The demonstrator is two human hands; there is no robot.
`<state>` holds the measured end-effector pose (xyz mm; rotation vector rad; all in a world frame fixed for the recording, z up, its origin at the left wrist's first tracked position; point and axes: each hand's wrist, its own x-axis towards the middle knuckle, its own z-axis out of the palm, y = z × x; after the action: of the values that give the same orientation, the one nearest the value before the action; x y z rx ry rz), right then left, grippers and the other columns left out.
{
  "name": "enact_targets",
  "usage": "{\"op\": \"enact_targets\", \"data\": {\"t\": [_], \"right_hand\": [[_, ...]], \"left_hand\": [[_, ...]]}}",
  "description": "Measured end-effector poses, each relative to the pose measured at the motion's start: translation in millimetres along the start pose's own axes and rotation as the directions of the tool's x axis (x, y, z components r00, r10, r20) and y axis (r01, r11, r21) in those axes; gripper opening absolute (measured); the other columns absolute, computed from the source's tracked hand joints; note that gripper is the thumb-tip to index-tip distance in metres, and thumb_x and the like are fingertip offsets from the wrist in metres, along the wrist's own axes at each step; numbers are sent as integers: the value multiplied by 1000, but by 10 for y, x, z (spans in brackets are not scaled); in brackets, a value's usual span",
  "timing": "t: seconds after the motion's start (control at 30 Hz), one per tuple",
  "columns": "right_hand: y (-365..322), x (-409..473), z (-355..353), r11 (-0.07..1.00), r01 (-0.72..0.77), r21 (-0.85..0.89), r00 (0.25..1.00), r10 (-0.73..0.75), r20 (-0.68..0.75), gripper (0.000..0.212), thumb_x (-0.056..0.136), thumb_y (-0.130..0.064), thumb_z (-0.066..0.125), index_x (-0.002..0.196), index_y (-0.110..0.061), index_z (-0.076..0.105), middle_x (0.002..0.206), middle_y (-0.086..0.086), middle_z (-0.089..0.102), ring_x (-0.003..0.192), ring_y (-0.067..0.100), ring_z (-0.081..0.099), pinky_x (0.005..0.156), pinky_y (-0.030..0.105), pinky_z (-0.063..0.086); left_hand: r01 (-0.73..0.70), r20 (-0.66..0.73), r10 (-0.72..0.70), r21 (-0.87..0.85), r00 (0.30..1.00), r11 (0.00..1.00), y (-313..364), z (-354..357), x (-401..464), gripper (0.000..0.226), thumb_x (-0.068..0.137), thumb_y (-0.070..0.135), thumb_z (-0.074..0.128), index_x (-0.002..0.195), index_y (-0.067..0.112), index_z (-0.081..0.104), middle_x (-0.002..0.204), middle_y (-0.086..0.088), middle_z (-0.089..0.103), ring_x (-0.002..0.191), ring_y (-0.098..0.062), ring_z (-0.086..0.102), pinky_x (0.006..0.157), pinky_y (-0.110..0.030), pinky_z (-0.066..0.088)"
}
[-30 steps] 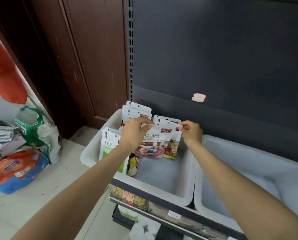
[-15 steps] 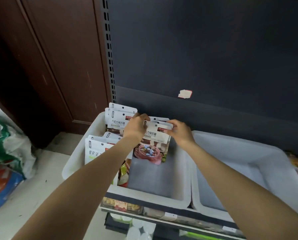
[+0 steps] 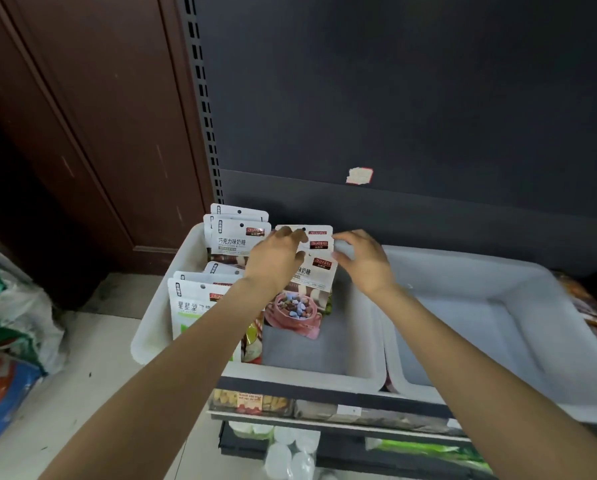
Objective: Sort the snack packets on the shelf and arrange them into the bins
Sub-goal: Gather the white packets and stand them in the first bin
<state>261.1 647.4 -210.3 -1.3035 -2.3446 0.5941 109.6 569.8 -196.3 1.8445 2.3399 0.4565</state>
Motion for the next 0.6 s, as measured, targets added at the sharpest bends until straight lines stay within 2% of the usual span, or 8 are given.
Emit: {"op": "enact_targets", "data": {"t": [0.1, 0.23, 0.37, 0.5, 0.6], "right_hand": [[-11, -272, -197, 999, 38, -26, 997, -40, -67, 30, 91, -15, 58, 121, -12, 61, 117, 9, 57, 108, 23, 54, 86, 29, 40], [115, -658, -486, 996, 6, -87, 991, -17, -134, 27, 91, -13, 56, 117, -11, 63, 111, 7, 60, 105, 23, 55, 86, 33, 45], [417, -1062, -802, 972, -91, -216, 989, 63, -137, 29, 93, -16, 50, 120, -13, 61, 115, 6, 60, 112, 23, 52, 87, 38, 46], [905, -1490, -1181, 952, -213, -221, 969, 177, -175, 24, 94, -20, 52, 113, -15, 66, 110, 4, 64, 106, 26, 55, 85, 36, 47], [1359, -1874, -1540, 928, -300, -222, 945, 257, -203, 26, 94, -22, 53, 116, -15, 64, 112, 5, 64, 106, 26, 56, 84, 38, 49]], "left_hand": [[-85, -11, 85, 14, 996, 996, 151, -72, -138, 32, 97, 25, 45, 129, 21, 49, 124, -3, 58, 111, -24, 55, 83, -38, 50], [-160, -29, 160, -21, 987, 987, 491, -121, -302, 30, 98, 26, 43, 125, 21, 53, 121, -3, 59, 109, -25, 55, 82, -35, 45], [-234, 27, 240, -131, 970, 963, 964, -16, -415, 29, 97, 25, 46, 123, 21, 55, 115, -1, 60, 105, -23, 56, 82, -34, 47], [-327, 51, 350, -248, 935, 912, 1591, 262, -488, 25, 95, 23, 49, 118, 20, 59, 111, 3, 61, 102, -18, 58, 81, -35, 48], [-407, 62, 443, -297, 894, 864, 2216, 513, -569, 25, 95, 23, 51, 118, 19, 59, 111, 1, 60, 107, -19, 55, 85, -37, 48]]}}
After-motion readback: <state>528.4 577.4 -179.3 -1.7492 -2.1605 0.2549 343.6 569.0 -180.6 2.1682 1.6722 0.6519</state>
